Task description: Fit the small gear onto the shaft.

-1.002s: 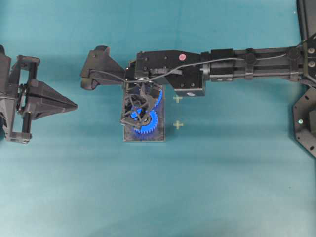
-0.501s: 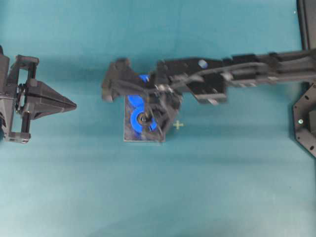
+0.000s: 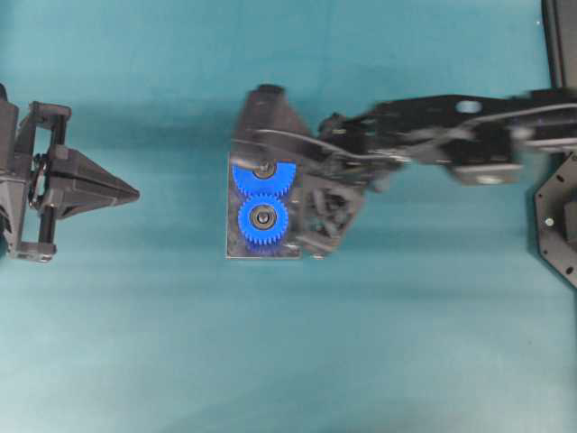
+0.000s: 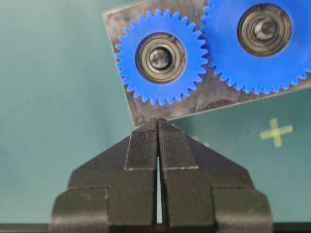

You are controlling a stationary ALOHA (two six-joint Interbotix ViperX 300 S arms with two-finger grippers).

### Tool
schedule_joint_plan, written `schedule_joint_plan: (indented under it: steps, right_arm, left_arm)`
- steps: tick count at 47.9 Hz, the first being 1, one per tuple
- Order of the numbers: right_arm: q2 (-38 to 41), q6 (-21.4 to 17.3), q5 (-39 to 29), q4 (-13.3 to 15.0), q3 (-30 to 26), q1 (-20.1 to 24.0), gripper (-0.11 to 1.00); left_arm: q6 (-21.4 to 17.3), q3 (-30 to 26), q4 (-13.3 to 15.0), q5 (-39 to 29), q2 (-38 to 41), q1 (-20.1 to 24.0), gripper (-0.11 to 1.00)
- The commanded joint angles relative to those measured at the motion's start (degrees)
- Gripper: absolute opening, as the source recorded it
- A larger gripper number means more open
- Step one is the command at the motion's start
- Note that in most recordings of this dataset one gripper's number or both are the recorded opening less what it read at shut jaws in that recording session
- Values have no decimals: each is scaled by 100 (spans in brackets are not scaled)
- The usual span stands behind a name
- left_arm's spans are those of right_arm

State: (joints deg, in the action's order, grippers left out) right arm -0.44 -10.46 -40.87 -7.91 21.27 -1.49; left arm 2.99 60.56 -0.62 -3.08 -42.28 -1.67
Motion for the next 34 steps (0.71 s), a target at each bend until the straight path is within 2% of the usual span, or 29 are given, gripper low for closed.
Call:
schedule_joint_plan:
  steps: [1,34]
  right_arm:
    - [-378,62,316,0,264,-53,-1]
    - [-1020,44,1195,0,1125,-79,-1]
  left_arm:
    - [-18,-70,-9,26,26,-9,0]
    - [-18,-35,-18,26,26,-9,0]
